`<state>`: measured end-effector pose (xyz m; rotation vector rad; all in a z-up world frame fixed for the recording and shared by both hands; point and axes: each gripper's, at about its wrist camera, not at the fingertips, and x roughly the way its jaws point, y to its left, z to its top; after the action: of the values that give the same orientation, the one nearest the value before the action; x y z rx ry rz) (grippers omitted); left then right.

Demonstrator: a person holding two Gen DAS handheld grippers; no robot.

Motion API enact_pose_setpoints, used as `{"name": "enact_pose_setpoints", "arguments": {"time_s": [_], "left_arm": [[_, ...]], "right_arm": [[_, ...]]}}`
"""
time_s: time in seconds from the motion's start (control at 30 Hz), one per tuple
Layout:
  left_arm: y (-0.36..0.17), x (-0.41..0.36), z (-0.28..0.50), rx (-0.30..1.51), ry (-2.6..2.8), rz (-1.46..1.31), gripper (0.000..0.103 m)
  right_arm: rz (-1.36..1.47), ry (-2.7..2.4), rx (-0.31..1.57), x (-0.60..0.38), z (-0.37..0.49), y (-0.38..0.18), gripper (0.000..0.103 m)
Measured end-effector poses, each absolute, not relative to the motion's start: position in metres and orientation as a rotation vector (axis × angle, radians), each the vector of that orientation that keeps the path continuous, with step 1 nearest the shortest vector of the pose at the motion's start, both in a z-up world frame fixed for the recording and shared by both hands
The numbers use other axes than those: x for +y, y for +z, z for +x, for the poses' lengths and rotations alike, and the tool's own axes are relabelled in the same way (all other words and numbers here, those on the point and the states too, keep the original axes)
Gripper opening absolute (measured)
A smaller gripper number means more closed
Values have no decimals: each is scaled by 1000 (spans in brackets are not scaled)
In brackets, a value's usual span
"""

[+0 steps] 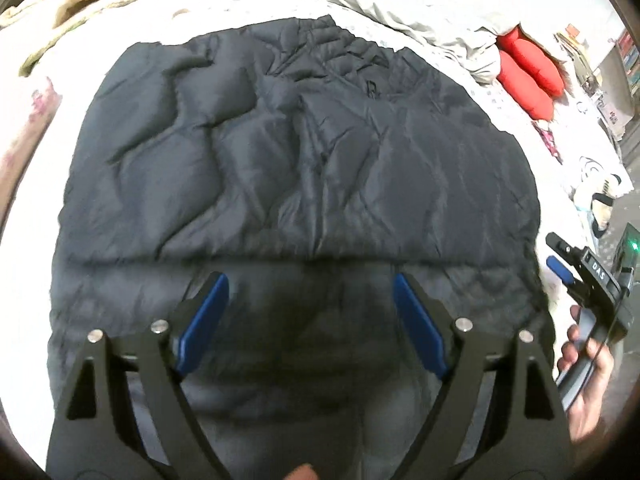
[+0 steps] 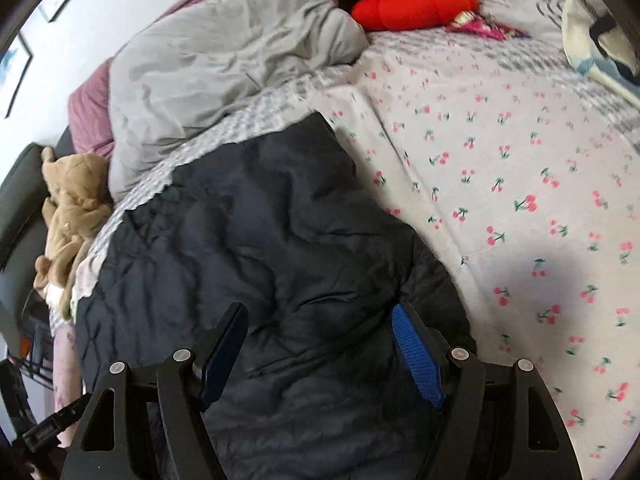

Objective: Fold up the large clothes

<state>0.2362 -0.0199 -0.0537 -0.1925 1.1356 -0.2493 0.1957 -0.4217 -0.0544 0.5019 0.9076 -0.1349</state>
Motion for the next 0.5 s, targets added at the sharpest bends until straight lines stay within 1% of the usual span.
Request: {"name": "enact_pose_setpoints", "arguments": {"time_s": [0.03,0.1,0.17,0.33,0.5], "left_arm": [[-49,-13,227,1132,-244,-193,87],[-41,-2,215,1129,-232,-189,97],[-33,9,201,1115,-228,-176,99],[-16,39,165,1083,-220,-128,102],[-9,70,133,1085,-232,-141,102]], "right_arm": [[483,-124,905,-419,189,-49,76],[456,-97,894,-416,173,-35,78],[457,-80,878,-416,157,-21,81],[459,-34,888,-414,130,4,82],[437,8,921,-417,97,13,83]]}}
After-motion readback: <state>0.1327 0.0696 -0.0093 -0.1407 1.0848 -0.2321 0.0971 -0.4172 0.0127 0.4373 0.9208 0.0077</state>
